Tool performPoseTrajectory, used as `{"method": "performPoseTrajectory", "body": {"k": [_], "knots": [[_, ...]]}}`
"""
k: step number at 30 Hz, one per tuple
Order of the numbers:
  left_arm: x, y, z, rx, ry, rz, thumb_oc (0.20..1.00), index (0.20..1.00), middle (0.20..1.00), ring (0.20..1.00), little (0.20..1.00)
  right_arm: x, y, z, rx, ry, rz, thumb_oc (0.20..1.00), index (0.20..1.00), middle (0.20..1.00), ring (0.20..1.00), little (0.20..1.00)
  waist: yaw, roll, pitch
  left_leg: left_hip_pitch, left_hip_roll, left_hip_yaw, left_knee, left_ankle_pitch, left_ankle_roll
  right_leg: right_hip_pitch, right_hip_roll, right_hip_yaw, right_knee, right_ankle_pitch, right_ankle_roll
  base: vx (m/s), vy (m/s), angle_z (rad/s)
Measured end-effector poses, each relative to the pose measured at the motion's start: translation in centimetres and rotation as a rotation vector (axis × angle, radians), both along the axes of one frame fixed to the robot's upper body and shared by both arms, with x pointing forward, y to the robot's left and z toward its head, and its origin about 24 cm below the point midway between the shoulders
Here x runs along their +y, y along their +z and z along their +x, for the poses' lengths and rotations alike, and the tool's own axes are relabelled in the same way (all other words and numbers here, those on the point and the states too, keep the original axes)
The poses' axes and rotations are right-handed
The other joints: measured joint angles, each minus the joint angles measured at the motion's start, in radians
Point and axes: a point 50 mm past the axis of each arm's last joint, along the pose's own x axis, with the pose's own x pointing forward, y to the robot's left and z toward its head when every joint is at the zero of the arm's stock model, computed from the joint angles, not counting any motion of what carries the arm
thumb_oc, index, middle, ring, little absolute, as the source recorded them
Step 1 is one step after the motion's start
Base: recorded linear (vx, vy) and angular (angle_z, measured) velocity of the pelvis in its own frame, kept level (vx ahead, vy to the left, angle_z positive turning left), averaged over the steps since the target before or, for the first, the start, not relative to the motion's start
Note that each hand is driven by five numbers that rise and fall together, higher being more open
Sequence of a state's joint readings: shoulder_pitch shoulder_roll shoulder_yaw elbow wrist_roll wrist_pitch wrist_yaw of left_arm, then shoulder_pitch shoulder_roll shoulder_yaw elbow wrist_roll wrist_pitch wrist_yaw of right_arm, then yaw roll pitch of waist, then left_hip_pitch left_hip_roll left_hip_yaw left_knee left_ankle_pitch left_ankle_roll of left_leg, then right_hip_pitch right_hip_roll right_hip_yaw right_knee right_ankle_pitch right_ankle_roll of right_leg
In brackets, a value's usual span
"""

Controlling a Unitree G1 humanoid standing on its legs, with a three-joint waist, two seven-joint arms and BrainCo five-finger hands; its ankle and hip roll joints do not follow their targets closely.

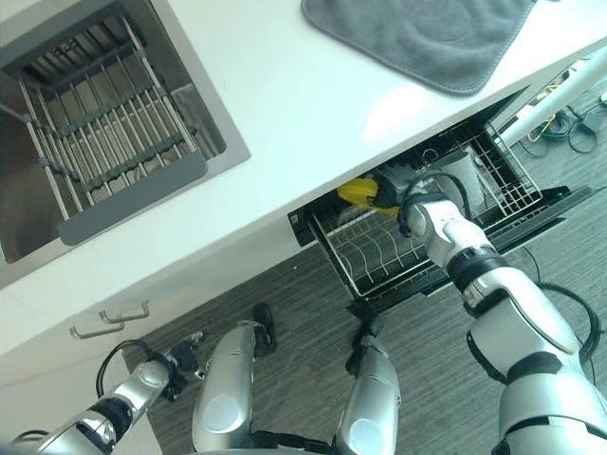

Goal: Place the dishes in the dishwasher.

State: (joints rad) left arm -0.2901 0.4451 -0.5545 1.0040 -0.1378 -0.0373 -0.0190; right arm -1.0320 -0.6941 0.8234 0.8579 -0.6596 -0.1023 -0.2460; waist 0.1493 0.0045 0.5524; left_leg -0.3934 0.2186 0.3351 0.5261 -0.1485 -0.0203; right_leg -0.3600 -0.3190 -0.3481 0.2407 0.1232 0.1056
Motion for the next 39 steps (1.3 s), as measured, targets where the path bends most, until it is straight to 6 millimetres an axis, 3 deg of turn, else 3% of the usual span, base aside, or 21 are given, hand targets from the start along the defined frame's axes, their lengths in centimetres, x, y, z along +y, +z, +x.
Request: {"method": "performPoseTrajectory", "body": {"k": [6, 13, 15, 20, 31, 39], "knots": [[0.1, 0.6, 1.1, -0.042, 0.009, 0.02, 1.0, 1.0, 1.0, 1.0, 1.0, -0.2, 0.3, -0.3, -0.266, 0.024, -0.116, 0.2, 0.2, 0.2, 0.2, 0.2, -0.003, 0.0, 0.0, -0.067, 0.008, -0.005, 0.016, 0.0, 0.002, -0.061, 0.006, 0.002, 0.007, 0.007, -0.006, -0.01, 0.007, -0.01], [-0.3, 1.2, 1.9, -0.098, 0.014, 0.007, 1.0, 1.0, 1.0, 1.0, 1.0, -0.9, 1.7, -0.5, -0.513, 0.028, -0.101, 0.2, 0.2, 0.2, 0.2, 0.2, 0.0, 0.001, 0.0, -0.187, 0.007, -0.012, 0.034, 0.007, 0.014, -0.16, 0.005, -0.001, -0.009, 0.026, -0.003, -0.05, 0.022, 0.02], [-0.4, 1.2, 2.0, -0.107, 0.027, -0.005, 1.0, 1.0, 1.0, 1.0, 1.0, -0.8, 1.9, -0.5, -0.533, 0.031, -0.098, 0.2, 0.2, 0.2, 0.2, 0.2, 0.003, 0.001, 0.0, -0.205, 0.005, -0.012, 0.038, 0.013, 0.018, -0.179, 0.006, 0.001, -0.012, 0.042, -0.018, -0.07, 0.065, 0.0], [-0.7, 1.2, 2.0, -0.132, 0.029, -0.014, 1.0, 1.0, 1.0, 1.0, 1.0, -0.6, 2.0, -0.6, -0.644, 0.021, -0.094, 0.2, 0.2, 0.2, 0.2, 0.2, 0.002, 0.003, -0.001, -0.232, -0.005, 0.001, 0.034, 0.014, 0.023, -0.2, 0.004, 0.009, -0.051, 0.078, -0.006, -0.06, 0.044, -0.03], [-1.6, 1.5, 2.4, -0.191, 0.04, -0.052, 1.0, 1.0, 1.0, 1.0, 1.0, 0.1, 3.9, -0.5, -0.809, -0.007, -0.038, 0.2, 0.2, 0.2, 0.2, 0.2, 0.009, 0.017, -0.002, -0.323, -0.024, 0.006, 0.033, 0.026, 0.041, -0.269, -0.007, 0.005, -0.098, 0.109, -0.031, -0.07, 0.055, 0.02], [-1.8, 1.8, 2.6, -0.231, 0.056, -0.079, 1.0, 1.0, 1.0, 1.0, 1.0, -0.1, 5.7, -0.3, -0.871, -0.027, -0.052, 0.2, 0.2, 0.2, 0.2, 0.2, 0.014, 0.024, -0.005, -0.353, -0.036, 0.004, 0.038, 0.026, 0.043, -0.293, -0.018, 0.004, -0.107, 0.104, -0.011, -0.04, 0.046, 0.01]]}}
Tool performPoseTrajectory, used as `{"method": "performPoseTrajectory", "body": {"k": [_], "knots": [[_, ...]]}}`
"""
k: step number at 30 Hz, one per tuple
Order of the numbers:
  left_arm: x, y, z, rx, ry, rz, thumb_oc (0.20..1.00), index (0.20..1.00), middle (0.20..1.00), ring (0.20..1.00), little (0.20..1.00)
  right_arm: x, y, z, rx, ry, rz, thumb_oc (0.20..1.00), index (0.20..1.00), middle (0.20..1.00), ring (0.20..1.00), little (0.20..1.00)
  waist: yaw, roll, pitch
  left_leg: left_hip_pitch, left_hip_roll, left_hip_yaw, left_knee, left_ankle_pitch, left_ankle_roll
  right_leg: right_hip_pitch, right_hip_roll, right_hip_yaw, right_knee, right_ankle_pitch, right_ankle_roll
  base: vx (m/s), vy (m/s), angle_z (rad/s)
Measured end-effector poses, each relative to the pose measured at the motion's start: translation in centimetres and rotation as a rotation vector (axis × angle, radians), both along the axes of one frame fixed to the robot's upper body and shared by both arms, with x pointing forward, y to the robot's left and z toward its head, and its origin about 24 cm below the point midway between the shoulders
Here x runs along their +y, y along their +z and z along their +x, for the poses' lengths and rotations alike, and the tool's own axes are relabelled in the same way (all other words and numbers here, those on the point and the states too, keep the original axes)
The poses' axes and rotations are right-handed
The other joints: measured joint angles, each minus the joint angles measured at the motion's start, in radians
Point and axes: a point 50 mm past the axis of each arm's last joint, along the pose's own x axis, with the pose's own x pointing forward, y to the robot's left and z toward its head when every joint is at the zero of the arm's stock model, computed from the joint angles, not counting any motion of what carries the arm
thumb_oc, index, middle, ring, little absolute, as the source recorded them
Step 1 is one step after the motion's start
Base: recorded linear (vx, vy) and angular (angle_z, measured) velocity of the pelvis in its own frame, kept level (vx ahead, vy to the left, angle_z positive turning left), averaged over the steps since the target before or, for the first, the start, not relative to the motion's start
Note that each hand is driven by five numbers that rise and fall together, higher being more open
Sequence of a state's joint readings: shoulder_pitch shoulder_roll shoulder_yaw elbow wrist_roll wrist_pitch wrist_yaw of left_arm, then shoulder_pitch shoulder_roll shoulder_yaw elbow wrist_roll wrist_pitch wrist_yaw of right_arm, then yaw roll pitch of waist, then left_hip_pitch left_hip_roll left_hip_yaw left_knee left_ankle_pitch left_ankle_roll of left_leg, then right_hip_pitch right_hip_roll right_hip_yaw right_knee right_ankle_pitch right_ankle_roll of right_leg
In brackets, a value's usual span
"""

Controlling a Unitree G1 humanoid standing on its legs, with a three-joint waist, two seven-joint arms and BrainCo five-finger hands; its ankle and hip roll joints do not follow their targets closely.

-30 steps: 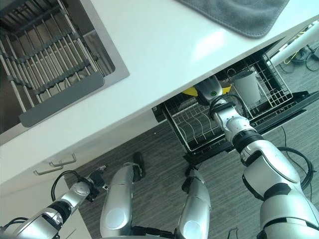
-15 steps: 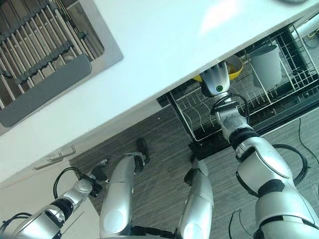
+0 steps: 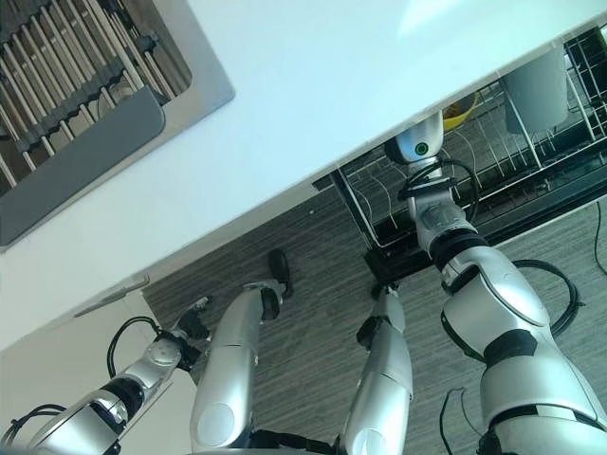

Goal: Place the dishes in the dishwasher.

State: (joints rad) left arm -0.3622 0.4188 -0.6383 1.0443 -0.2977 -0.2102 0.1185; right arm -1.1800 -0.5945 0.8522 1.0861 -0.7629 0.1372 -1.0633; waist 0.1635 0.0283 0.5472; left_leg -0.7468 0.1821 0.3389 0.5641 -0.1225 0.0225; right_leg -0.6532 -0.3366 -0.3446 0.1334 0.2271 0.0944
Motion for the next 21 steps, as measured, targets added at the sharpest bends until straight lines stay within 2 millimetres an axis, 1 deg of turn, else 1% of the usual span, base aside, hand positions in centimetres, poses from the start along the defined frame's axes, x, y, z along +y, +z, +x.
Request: {"method": "performPoseTrajectory", "body": {"k": [1, 2, 3, 4, 5, 6, 7, 8, 9, 15, 16, 17, 19, 21], "knots": [[-0.2, 0.2, 0.0, -0.021, -0.008, -0.009, 1.0, 1.0, 1.0, 1.0, 1.0, -0.4, 0.6, 0.0, -0.013, -0.015, -0.003, 0.2, 0.2, 0.2, 0.2, 0.2, 0.006, 0.004, -0.003, -0.011, 0.013, 0.004, -0.02, 0.005, 0.007, -0.012, -0.005, -0.027, 0.008, -0.041, 0.007, -0.02, 0.051, -0.09], [-0.1, 0.5, 0.1, -0.035, -0.011, -0.011, 1.0, 1.0, 1.0, 1.0, 1.0, -0.4, 1.0, 0.0, -0.023, -0.016, -0.001, 0.2, 0.2, 0.2, 0.2, 0.2, 0.012, 0.007, -0.004, -0.022, 0.021, 0.005, -0.021, 0.001, 0.0, -0.048, -0.004, -0.028, 0.09, -0.081, -0.016, -0.03, 0.065, -0.01], [0.2, 0.8, 0.3, -0.048, -0.015, -0.005, 1.0, 1.0, 1.0, 1.0, 1.0, -0.7, 1.1, 0.0, -0.025, -0.026, 0.001, 0.2, 0.2, 0.2, 0.2, 0.2, 0.013, 0.005, -0.005, -0.026, 0.007, -0.004, -0.023, 0.006, -0.006, -0.069, -0.003, -0.029, 0.18, -0.099, -0.015, -0.02, 0.045, -0.06], [-0.5, 0.7, 0.3, -0.052, -0.013, -0.027, 1.0, 1.0, 1.0, 1.0, 1.0, -0.9, 1.7, 0.1, -0.039, -0.038, 0.002, 0.2, 0.2, 0.2, 0.2, 0.2, 0.027, 0.014, -0.009, -0.027, -0.013, -0.008, -0.035, 0.011, -0.007, -0.067, -0.001, -0.021, 0.124, -0.088, -0.01, -0.01, 0.035, -0.15], [-1.0, 0.7, 0.4, -0.057, -0.016, -0.044, 1.0, 1.0, 1.0, 1.0, 1.0, -0.8, 2.5, 0.1, -0.056, -0.043, 0.001, 0.2, 0.2, 0.2, 0.2, 0.2, 0.035, 0.024, -0.009, -0.037, -0.02, -0.002, -0.046, 0.022, 0.007, -0.067, 0.003, -0.021, 0.078, -0.058, -0.01, -0.01, 0.018, -0.24], [-1.1, 0.7, 0.5, -0.058, -0.015, -0.047, 1.0, 1.0, 1.0, 1.0, 1.0, -0.8, 2.6, 0.1, -0.06, -0.044, 0.002, 0.2, 0.2, 0.2, 0.2, 0.2, 0.034, 0.027, -0.008, -0.039, -0.021, -0.002, -0.046, 0.022, 0.008, -0.067, 0.004, -0.021, 0.073, -0.058, -0.01, 0.0, 0.003, -0.14], [-1.0, 0.8, 0.6, -0.06, -0.013, -0.052, 1.0, 1.0, 1.0, 1.0, 1.0, -1.0, 2.7, 0.1, -0.063, -0.05, 0.018, 0.2, 0.2, 0.2, 0.2, 0.2, 0.035, 0.028, -0.008, -0.04, -0.024, -0.002, -0.044, 0.023, 0.01, -0.067, 0.002, -0.02, 0.07, -0.041, -0.015, 0.0, 0.0, 0.0], [-1.1, 0.8, 0.6, -0.058, -0.008, -0.064, 1.0, 1.0, 1.0, 1.0, 1.0, -1.1, 2.8, 0.1, -0.067, -0.049, 0.053, 0.247, 0.247, 0.247, 0.247, 0.247, 0.037, 0.028, -0.008, -0.039, -0.025, -0.007, -0.041, 0.024, 0.01, -0.065, 0.003, -0.02, 0.07, -0.019, -0.01, 0.0, 0.0, 0.0], [-1.1, 0.8, 0.6, -0.057, -0.008, -0.067, 1.0, 1.0, 1.0, 1.0, 1.0, -1.1, 2.8, 0.1, -0.067, -0.048, 0.075, 1.0, 1.0, 1.0, 1.0, 1.0, 0.038, 0.028, -0.008, -0.039, -0.027, -0.01, -0.041, 0.024, 0.01, -0.065, 0.002, -0.019, 0.069, -0.018, -0.01, 0.0, 0.013, -0.04], [-1.3, 0.8, 0.7, -0.058, -0.01, -0.078, 1.0, 1.0, 1.0, 1.0, 1.0, -1.8, 3.0, 0.4, -0.034, -0.065, 0.391, 1.0, 1.0, 1.0, 1.0, 1.0, 0.041, 0.036, -0.009, -0.038, -0.03, -0.022, -0.038, 0.024, 0.011, -0.06, 0.001, -0.022, 0.076, -0.017, -0.011, 0.0, 0.004, 0.02], [-1.3, 0.8, 0.7, -0.058, -0.01, -0.078, 1.0, 1.0, 1.0, 1.0, 1.0, -1.7, 2.9, 0.5, -0.021, -0.065, 0.403, 1.0, 1.0, 1.0, 1.0, 1.0, 0.041, 0.036, -0.009, -0.039, -0.03, -0.022, -0.038, 0.024, 0.012, -0.059, 0.0, -0.022, 0.075, -0.019, -0.014, 0.02, -0.002, 0.03], [-1.4, 0.8, 0.7, -0.058, -0.011, -0.079, 1.0, 1.0, 1.0, 1.0, 1.0, -1.6, 2.8, 0.6, -0.003, -0.065, 0.407, 1.0, 1.0, 1.0, 1.0, 1.0, 0.041, 0.036, -0.01, -0.038, -0.031, -0.022, -0.038, 0.025, 0.012, -0.058, -0.001, -0.024, 0.074, -0.029, -0.027, 0.0, 0.0, 0.0], [-1.4, 0.8, 0.7, -0.058, -0.011, -0.079, 1.0, 1.0, 1.0, 1.0, 1.0, -1.2, 2.5, 0.8, 0.038, -0.075, 0.433, 1.0, 1.0, 1.0, 1.0, 1.0, 0.041, 0.038, -0.01, -0.038, -0.032, -0.024, -0.038, 0.026, 0.011, -0.054, -0.002, -0.026, 0.072, -0.029, -0.026, 0.03, -0.017, 0.04], [-1.4, 0.9, 0.8, -0.059, -0.011, -0.08, 1.0, 1.0, 1.0, 1.0, 1.0, -1.1, 2.4, 1.0, 0.061, -0.078, 0.438, 1.0, 1.0, 1.0, 1.0, 1.0, 0.041, 0.039, -0.011, -0.038, -0.031, -0.026, -0.04, 0.026, 0.01, -0.051, -0.003, -0.029, 0.07, -0.037, -0.015, 0.03, -0.029, 0.04]]}}
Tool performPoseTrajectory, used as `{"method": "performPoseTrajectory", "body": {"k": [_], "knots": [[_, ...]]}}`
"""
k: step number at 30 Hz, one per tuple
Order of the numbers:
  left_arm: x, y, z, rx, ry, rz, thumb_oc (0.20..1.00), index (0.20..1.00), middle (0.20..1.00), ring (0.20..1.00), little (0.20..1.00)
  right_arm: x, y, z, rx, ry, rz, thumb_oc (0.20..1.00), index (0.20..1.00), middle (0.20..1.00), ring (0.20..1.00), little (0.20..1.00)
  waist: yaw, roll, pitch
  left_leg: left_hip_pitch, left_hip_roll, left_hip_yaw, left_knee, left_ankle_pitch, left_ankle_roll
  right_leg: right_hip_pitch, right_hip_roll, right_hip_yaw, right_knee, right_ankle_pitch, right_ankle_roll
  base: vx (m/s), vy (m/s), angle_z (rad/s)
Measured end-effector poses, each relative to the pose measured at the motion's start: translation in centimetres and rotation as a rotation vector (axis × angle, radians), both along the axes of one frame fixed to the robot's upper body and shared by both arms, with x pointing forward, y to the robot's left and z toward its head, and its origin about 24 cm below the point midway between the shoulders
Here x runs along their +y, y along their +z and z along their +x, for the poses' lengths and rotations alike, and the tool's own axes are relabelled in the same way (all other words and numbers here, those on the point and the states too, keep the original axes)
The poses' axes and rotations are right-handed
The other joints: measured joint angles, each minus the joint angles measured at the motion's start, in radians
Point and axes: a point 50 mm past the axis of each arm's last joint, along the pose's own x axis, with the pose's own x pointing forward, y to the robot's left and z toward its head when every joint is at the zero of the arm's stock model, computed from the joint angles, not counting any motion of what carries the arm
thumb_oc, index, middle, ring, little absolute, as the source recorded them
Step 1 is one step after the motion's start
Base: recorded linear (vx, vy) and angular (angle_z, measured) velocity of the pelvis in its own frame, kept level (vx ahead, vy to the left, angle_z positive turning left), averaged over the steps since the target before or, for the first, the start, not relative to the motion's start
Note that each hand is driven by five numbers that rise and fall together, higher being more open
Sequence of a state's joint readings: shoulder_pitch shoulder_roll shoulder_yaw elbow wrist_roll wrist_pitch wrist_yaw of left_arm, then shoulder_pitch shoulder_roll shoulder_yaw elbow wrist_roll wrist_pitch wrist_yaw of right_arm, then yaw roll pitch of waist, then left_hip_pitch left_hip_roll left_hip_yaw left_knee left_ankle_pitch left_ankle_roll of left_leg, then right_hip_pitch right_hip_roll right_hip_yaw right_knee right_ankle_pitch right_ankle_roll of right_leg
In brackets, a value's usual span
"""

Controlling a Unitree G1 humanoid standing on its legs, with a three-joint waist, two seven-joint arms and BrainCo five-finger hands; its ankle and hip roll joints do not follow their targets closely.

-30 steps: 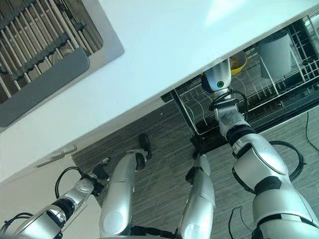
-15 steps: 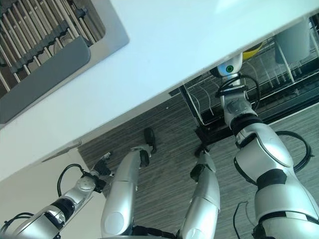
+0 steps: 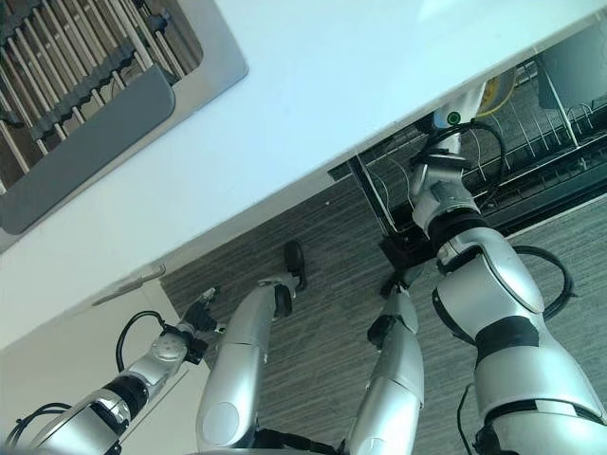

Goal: Place the dishes in the dishwasher.

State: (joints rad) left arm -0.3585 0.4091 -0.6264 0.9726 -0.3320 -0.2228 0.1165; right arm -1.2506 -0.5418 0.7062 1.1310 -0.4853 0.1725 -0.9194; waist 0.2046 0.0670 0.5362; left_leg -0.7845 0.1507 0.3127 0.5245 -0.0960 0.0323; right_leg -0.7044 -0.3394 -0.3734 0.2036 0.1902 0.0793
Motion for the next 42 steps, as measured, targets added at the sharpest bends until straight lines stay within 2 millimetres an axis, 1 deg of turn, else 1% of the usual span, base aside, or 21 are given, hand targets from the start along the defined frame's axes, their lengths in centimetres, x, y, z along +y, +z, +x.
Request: {"method": "performPoseTrajectory", "body": {"k": [5, 6, 8, 12, 15, 16, 18, 19, 21, 22, 24, 26, 29, 31, 32, 33, 34, 37, 38, 41, 42], "knots": [[-0.1, 0.1, 0.1, 0.001, -0.001, -0.001, 1.0, 1.0, 1.0, 1.0, 1.0, -0.6, -0.3, 0.2, 0.066, -0.037, 0.091, 1.0, 1.0, 1.0, 1.0, 1.0, -0.003, 0.004, -0.002, 0.0, 0.0, -0.001, -0.001, 0.001, 0.001, 0.001, 0.001, -0.002, -0.001, 0.006, -0.005, 0.01, -0.003, 0.0], [-0.1, 0.1, 0.1, 0.001, 0.0, -0.001, 1.0, 1.0, 1.0, 1.0, 1.0, -0.7, -0.5, 0.2, 0.078, -0.048, 0.098, 1.0, 1.0, 1.0, 1.0, 1.0, -0.004, 0.006, -0.003, 0.001, 0.0, -0.001, -0.001, 0.001, 0.001, 0.001, 0.002, -0.002, 0.0, 0.007, -0.005, 0.0, 0.0, 0.0], [0.0, 0.2, 0.2, -0.004, 0.008, -0.004, 1.0, 1.0, 1.0, 1.0, 1.0, -0.7, -0.5, 0.2, 0.087, -0.048, 0.106, 1.0, 1.0, 1.0, 1.0, 1.0, -0.005, 0.006, -0.004, 0.004, 0.001, -0.001, -0.002, 0.001, 0.001, 0.002, 0.003, -0.001, 0.005, 0.018, 0.008, 0.0, 0.0, 0.0], [0.0, 0.2, 0.3, -0.004, 0.014, -0.007, 1.0, 1.0, 1.0, 1.0, 1.0, -0.8, -0.8, 0.3, 0.113, -0.05, 0.112, 1.0, 1.0, 1.0, 1.0, 1.0, -0.008, 0.006, -0.004, 0.008, 0.001, -0.001, 0.001, 0.001, 0.001, 0.003, 0.002, 0.001, 0.01, 0.018, 0.007, 0.0, 0.0, 0.0], [0.0, 0.1, 0.3, 0.005, 0.032, -0.014, 1.0, 1.0, 1.0, 1.0, 1.0, -0.7, -2.9, 0.3, 0.186, -0.074, 0.138, 1.0, 1.0, 1.0, 1.0, 1.0, -0.009, 0.006, -0.004, 0.026, 0.0, -0.001, 0.001, 0.001, 0.001, 0.023, 0.001, 0.001, 0.008, 0.015, 0.003, 0.0, 0.0, 0.0], [0.0, 0.0, 0.3, 0.009, 0.035, -0.015, 1.0, 1.0, 1.0, 1.0, 1.0, -0.6, -3.4, 0.3, 0.196, -0.072, 0.164, 1.0, 1.0, 1.0, 1.0, 1.0, -0.011, 0.006, -0.004, 0.032, 0.0, -0.001, 0.0, 0.001, 0.001, 0.03, 0.001, 0.001, 0.006, 0.006, -0.009, 0.0, 0.0, 0.0], [0.2, 0.0, 0.2, 0.012, 0.037, -0.009, 1.0, 1.0, 1.0, 1.0, 1.0, -0.1, -4.7, 0.2, 0.224, -0.055, 0.209, 1.0, 1.0, 1.0, 1.0, 1.0, -0.021, 0.004, -0.006, 0.037, -0.002, -0.001, 0.001, 0.001, 0.001, 0.036, 0.0, 0.001, 0.004, 0.001, 0.0, 0.0, 0.0, 0.0], [0.2, 0.0, 0.2, 0.013, 0.039, -0.009, 1.0, 1.0, 1.0, 1.0, 1.0, -0.1, -5.8, 0.0, 0.244, -0.054, 0.213, 1.0, 1.0, 1.0, 1.0, 1.0, -0.027, 0.003, -0.007, 0.038, -0.002, -0.001, 0.0, 0.0, 0.001, 0.037, -0.001, 0.002, 0.004, 0.001, 0.002, 0.0, 0.0, 0.0], [0.4, -0.1, 0.2, 0.018, 0.044, -0.004, 1.0, 1.0, 1.0, 1.0, 1.0, 0.2, -6.6, -0.1, 0.246, -0.035, 0.245, 1.0, 1.0, 1.0, 1.0, 1.0, -0.032, 0.001, -0.007, 0.044, -0.003, 0.001, 0.0, 0.001, 0.002, 0.041, -0.001, 0.003, 0.004, 0.005, -0.002, 0.0, 0.0, 0.0], [0.3, -0.2, 0.1, 0.024, 0.047, -0.005, 1.0, 1.0, 1.0, 1.0, 1.0, 0.3, -7.8, -0.5, 0.241, -0.024, 0.273, 1.0, 1.0, 1.0, 1.0, 1.0, -0.04, 0.001, -0.008, 0.053, -0.002, 0.003, -0.001, 0.0, 0.002, 0.048, 0.0, 0.006, 0.004, 0.007, 0.002, 0.0, 0.003, -0.04], [0.8, -0.5, -0.2, 0.041, 0.066, 0.005, 1.0, 1.0, 1.0, 1.0, 1.0, 0.7, -9.4, -1.0, 0.226, 0.003, 0.329, 1.0, 1.0, 1.0, 1.0, 1.0, -0.063, 0.0, -0.008, 0.071, -0.002, 0.004, -0.002, -0.006, 0.003, 0.066, 0.001, 0.006, 0.004, 0.007, 0.006, 0.0, 0.007, -0.02], [1.2, -0.8, -0.4, 0.055, 0.091, 0.007, 1.0, 1.0, 1.0, 1.0, 1.0, 0.7, -11.2, -1.7, 0.197, 0.017, 0.47, 1.0, 1.0, 1.0, 1.0, 1.0, -0.083, 0.0, -0.008, 0.102, -0.001, 0.01, -0.001, -0.013, 0.004, 0.091, 0.001, 0.01, 0.004, 0.01, 0.011, 0.01, 0.02, -0.08], [1.2, -0.7, -0.3, 0.048, 0.115, -0.012, 1.0, 1.0, 1.0, 1.0, 1.0, 0.5, -13.0, -2.7, 0.127, 0.056, 0.66, 1.0, 1.0, 1.0, 1.0, 1.0, -0.097, -0.007, -0.01, 0.148, 0.002, 0.029, 0.002, -0.027, 0.002, 0.121, 0.003, 0.032, 0.004, 0.011, 0.012, 0.04, 0.032, -0.15], [0.4, -0.7, -0.2, 0.044, 0.124, -0.047, 1.0, 1.0, 1.0, 1.0, 1.0, 1.2, -14.2, -3.4, 0.072, 0.128, 0.803, 1.0, 1.0, 1.0, 1.0, 1.0, -0.116, -0.008, -0.011, 0.197, 0.002, 0.038, 0.007, -0.041, 0.003, 0.164, 0.002, 0.042, 0.004, 0.008, 0.014, 0.05, 0.019, -0.16], [-0.5, -0.9, -0.2, 0.046, 0.113, -0.071, 1.0, 1.0, 1.0, 1.0, 1.0, 1.7, -14.9, -3.9, 0.057, 0.167, 0.834, 1.0, 1.0, 1.0, 1.0, 1.0, -0.122, -0.014, -0.017, 0.218, 0.005, 0.043, 0.011, -0.052, 0.001, 0.183, 0.002, 0.048, 0.004, 0.004, 0.019, 0.07, 0.011, -0.21], [-1.4, -1.1, -0.2, 0.052, 0.103, -0.094, 1.0, 1.0, 1.0, 1.0, 1.0, 2.4, -15.6, -4.3, 0.059, 0.211, 0.856, 1.0, 1.0, 1.0, 1.0, 1.0, -0.125, -0.028, -0.032, 0.233, 0.008, 0.054, 0.017, -0.07, -0.007, 0.19, 0.002, 0.06, 0.005, -0.021, 0.032, 0.08, -0.001, -0.19], [-2.3, -1.3, -0.4, 0.062, 0.091, -0.114, 1.0, 1.0, 1.0, 1.0, 1.0, 2.9, -16.1, -4.7, 0.054, 0.25, 0.879, 1.0, 1.0, 1.0, 1.0, 1.0, -0.139, -0.037, -0.046, 0.243, 0.009, 0.057, 0.019, -0.074, -0.007, 0.2, 0.001, 0.062, 0.005, -0.023, 0.034, 0.09, -0.006, -0.13], [-4.1, -1.9, -0.9, 0.088, 0.077, -0.156, 1.0, 1.0, 1.0, 1.0, 1.0, 3.0, -16.9, -5.7, 0.037, 0.302, 0.906, 1.0, 1.0, 1.0, 1.0, 1.0, -0.15, -0.042, -0.048, 0.319, 0.014, 0.062, 0.017, -0.086, -0.009, 0.269, 0.001, 0.066, 0.005, -0.032, 0.044, 0.09, -0.006, -0.07], [-4.1, -2.3, -1.5, 0.105, 0.082, -0.157, 1.0, 1.0, 1.0, 1.0, 1.0, 3.1, -16.8, -5.9, 0.027, 0.32, 0.91, 1.0, 1.0, 1.0, 1.0, 1.0, -0.154, -0.041, -0.051, 0.346, 0.017, 0.066, 0.015, -0.094, -0.018, 0.29, 0.003, 0.07, 0.007, -0.038, 0.049, 0.12, -0.02, -0.13], [-3.5, -3.5, -3.0, 0.164, 0.092, -0.125, 1.0, 1.0, 1.0, 1.0, 1.0, 3.0, -16.0, -5.8, -0.003, 0.351, 0.904, 1.0, 1.0, 1.0, 1.0, 1.0, -0.154, -0.035, -0.058, 0.407, 0.02, 0.079, 0.0, -0.095, -0.021, 0.323, 0.005, 0.085, 0.029, -0.057, 0.044, 0.12, -0.022, -0.12], [-3.2, -4.2, -4.1, 0.197, 0.104, -0.119, 1.0, 1.0, 1.0, 1.0, 1.0, 2.7, -15.6, -5.8, -0.017, 0.354, 0.898, 1.0, 1.0, 1.0, 1.0, 1.0, -0.155, -0.025, -0.064, 0.446, 0.023, 0.08, -0.004, -0.094, -0.02, 0.355, 0.009, 0.088, 0.039, -0.062, 0.039, 0.17, -0.013, -0.11]]}}
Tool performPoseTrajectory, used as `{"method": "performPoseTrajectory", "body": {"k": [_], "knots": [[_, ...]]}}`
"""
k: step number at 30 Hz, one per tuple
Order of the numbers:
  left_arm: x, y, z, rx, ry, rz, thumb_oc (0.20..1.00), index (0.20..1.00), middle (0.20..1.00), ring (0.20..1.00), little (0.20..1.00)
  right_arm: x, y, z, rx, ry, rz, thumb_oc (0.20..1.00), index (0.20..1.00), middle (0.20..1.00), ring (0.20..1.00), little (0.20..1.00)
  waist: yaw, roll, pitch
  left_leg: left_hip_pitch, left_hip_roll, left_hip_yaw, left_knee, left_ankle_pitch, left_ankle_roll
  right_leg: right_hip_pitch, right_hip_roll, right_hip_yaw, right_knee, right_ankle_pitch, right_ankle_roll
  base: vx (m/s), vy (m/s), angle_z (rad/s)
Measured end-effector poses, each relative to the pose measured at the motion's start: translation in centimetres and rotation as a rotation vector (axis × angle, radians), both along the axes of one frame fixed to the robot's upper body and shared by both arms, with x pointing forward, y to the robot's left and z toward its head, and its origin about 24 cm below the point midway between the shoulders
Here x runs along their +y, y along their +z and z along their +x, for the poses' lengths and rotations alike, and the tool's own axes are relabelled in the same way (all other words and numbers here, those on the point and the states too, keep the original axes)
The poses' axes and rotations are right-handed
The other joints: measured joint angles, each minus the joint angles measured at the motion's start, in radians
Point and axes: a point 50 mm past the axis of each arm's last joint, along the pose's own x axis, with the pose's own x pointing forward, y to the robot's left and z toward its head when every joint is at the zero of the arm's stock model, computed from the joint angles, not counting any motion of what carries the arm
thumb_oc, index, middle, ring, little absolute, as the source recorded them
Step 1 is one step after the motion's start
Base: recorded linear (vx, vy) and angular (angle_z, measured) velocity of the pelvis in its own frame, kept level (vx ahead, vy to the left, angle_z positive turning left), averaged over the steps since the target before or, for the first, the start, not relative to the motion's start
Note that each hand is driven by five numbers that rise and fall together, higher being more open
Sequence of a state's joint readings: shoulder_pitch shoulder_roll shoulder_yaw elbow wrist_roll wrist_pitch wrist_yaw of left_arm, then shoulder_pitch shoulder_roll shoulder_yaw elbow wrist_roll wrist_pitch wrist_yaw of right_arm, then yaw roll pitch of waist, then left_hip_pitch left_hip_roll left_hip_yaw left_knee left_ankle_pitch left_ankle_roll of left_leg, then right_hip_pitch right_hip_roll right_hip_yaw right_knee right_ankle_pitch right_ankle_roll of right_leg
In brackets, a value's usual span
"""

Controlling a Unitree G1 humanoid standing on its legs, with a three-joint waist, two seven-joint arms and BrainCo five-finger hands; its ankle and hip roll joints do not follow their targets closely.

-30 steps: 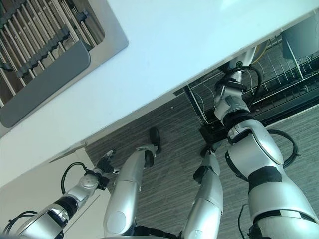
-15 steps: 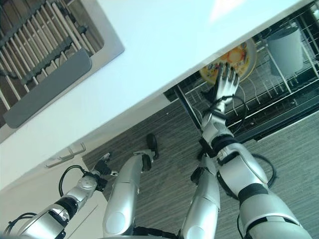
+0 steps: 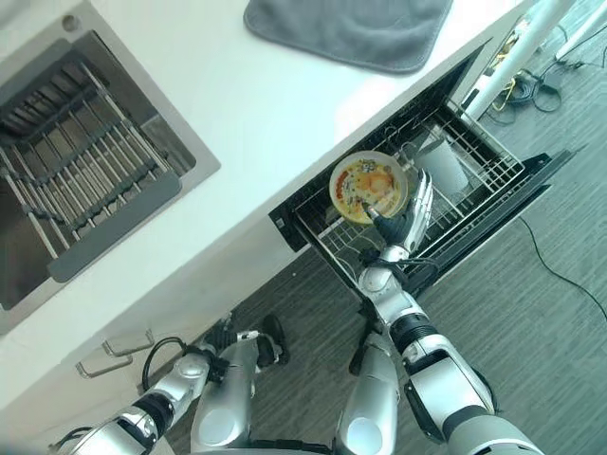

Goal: Place the dishes in the dishwasher.

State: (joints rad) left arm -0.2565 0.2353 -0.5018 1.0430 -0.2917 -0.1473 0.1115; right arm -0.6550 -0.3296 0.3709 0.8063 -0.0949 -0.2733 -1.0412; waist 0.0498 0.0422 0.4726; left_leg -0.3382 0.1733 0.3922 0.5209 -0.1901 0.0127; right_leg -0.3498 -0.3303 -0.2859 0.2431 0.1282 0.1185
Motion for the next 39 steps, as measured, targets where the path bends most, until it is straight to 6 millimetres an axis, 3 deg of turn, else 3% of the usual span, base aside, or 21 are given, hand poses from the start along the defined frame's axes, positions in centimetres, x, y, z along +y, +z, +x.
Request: {"method": "performPoseTrajectory", "body": {"k": [6, 9, 10, 13, 15, 18, 20, 21, 26, 29, 34, 39], "knots": [[0.9, -1.3, -2.3, 0.068, 0.006, 0.014, 1.0, 1.0, 1.0, 1.0, 1.0, -0.4, 0.6, -0.8, -0.053, 0.017, 0.069, 1.0, 1.0, 1.0, 1.0, 1.0, -0.012, 0.014, -0.024, 0.16, -0.012, 0.007, -0.099, 0.017, -0.033, 0.137, 0.012, -0.005, -0.038, -0.023, 0.004, 0.12, -0.001, -0.02], [1.6, -2.4, -4.6, 0.129, 0.056, 0.001, 1.0, 1.0, 1.0, 1.0, 1.0, -0.2, -0.8, -2.6, -0.041, 0.062, 0.151, 1.0, 1.0, 1.0, 1.0, 1.0, -0.018, 0.015, -0.083, 0.241, -0.015, 0.012, -0.156, 0.032, -0.042, 0.206, 0.03, -0.01, -0.071, -0.024, 0.006, 0.08, 0.005, -0.07], [1.7, -2.8, -5.5, 0.16, 0.065, 0.002, 1.0, 1.0, 1.0, 1.0, 1.0, -0.2, -1.4, -3.2, -0.032, 0.08, 0.183, 1.0, 1.0, 1.0, 1.0, 1.0, -0.019, 0.009, -0.127, 0.249, -0.015, 0.016, -0.174, 0.037, -0.047, 0.205, 0.034, -0.009, -0.072, -0.025, 0.008, 0.03, 0.001, -0.12], [1.5, -3.2, -6.2, 0.192, 0.114, -0.023, 1.0, 1.0, 1.0, 1.0, 1.0, -0.8, -2.1, -4.3, -0.023, 0.098, 0.271, 1.0, 1.0, 1.0, 1.0, 1.0, -0.02, -0.004, -0.142, 0.304, -0.015, 0.025, -0.209, 0.048, -0.055, 0.247, 0.045, -0.007, -0.089, -0.026, 0.008, 0.1, 0.007, -0.08], [1.8, -4.0, -8.1, 0.263, 0.129, -0.007, 1.0, 1.0, 1.0, 1.0, 1.0, -0.6, -3.9, -5.7, 0.029, 0.134, 0.335, 1.0, 1.0, 1.0, 1.0, 1.0, -0.04, -0.026, -0.227, 0.346, -0.016, 0.031, -0.257, 0.054, -0.064, 0.277, 0.053, -0.009, -0.109, -0.044, -0.003, 0.15, 0.005, -0.08], [1.8, -4.8, -9.9, 0.339, 0.155, -0.015, 1.0, 1.0, 1.0, 1.0, 1.0, -1.0, -4.3, -7.1, 0.012, 0.138, 0.473, 1.0, 1.0, 1.0, 1.0, 1.0, -0.051, -0.055, -0.302, 0.428, -0.013, 0.053, -0.304, 0.06, -0.073, 0.328, 0.067, -0.001, -0.119, -0.058, -0.003, 0.12, 0.003, -0.16], [1.9, -5.0, -10.5, 0.369, 0.145, -0.01, 1.0, 1.0, 1.0, 1.0, 1.0, -2.2, -4.4, -7.6, -0.017, 0.087, 0.514, 1.0, 1.0, 1.0, 1.0, 1.0, -0.068, -0.069, -0.342, 0.432, -0.011, 0.058, -0.312, 0.063, -0.076, 0.328, 0.071, 0.002, -0.119, -0.06, -0.004, 0.08, -0.008, -0.09], [1.9, -5.0, -10.5, 0.369, 0.145, -0.01, 1.0, 1.0, 1.0, 1.0, 1.0, -2.2, -4.4, -7.6, -0.017, 0.087, 0.514, 1.0, 1.0, 1.0, 1.0, 1.0, -0.068, -0.069, -0.342, 0.432, -0.011, 0.058, -0.312, 0.063, -0.076, 0.328, 0.071, 0.002, -0.119, -0.06, -0.004, 0.03, -0.012, -0.03], [2.0, -5.1, -10.9, 0.392, 0.135, -0.026, 1.0, 1.0, 1.0, 1.0, 1.0, -6.0, -5.3, -9.4, -0.013, -0.107, 0.525, 1.0, 1.0, 1.0, 1.0, 1.0, -0.082, -0.071, -0.354, 0.433, -0.004, 0.069, -0.311, 0.068, -0.079, 0.316, 0.079, 0.011, -0.124, -0.061, -0.002, 0.02, -0.025, -0.07], [2.3, -5.2, -11.3, 0.403, 0.156, -0.038, 1.0, 1.0, 1.0, 1.0, 1.0, -8.9, -7.1, -11.9, 0.011, -0.225, 0.637, 1.0, 1.0, 1.0, 1.0, 1.0, -0.102, -0.064, -0.355, 0.43, 0.005, 0.085, -0.316, 0.071, -0.08, 0.305, 0.093, 0.028, -0.133, -0.057, -0.004, 0.02, -0.052, -0.16], [2.5, -5.4, -11.9, 0.431, 0.163, -0.048, 1.0, 1.0, 1.0, 1.0, 1.0, -11.5, -12.0, -15.7, 0.124, -0.411, 0.827, 1.0, 1.0, 1.0, 1.0, 1.0, -0.125, -0.062, -0.355, 0.444, 0.008, 0.093, -0.348, 0.085, -0.087, 0.309, 0.1, 0.029, -0.137, -0.057, -0.005, 0.04, -0.071, -0.05], [2.6, -5.5, -12.1, 0.447, 0.159, -0.048, 1.0, 1.0, 1.0, 1.0, 1.0, -11.1, -16.0, -17.7, 0.209, -0.42, 1.035, 1.0, 1.0, 1.0, 1.0, 1.0, -0.123, -0.049, -0.355, 0.446, 0.01, 0.087, -0.371, 0.101, -0.089, 0.308, 0.106, 0.023, -0.138, -0.061, -0.01, 0.04, -0.056, 0.04]]}}
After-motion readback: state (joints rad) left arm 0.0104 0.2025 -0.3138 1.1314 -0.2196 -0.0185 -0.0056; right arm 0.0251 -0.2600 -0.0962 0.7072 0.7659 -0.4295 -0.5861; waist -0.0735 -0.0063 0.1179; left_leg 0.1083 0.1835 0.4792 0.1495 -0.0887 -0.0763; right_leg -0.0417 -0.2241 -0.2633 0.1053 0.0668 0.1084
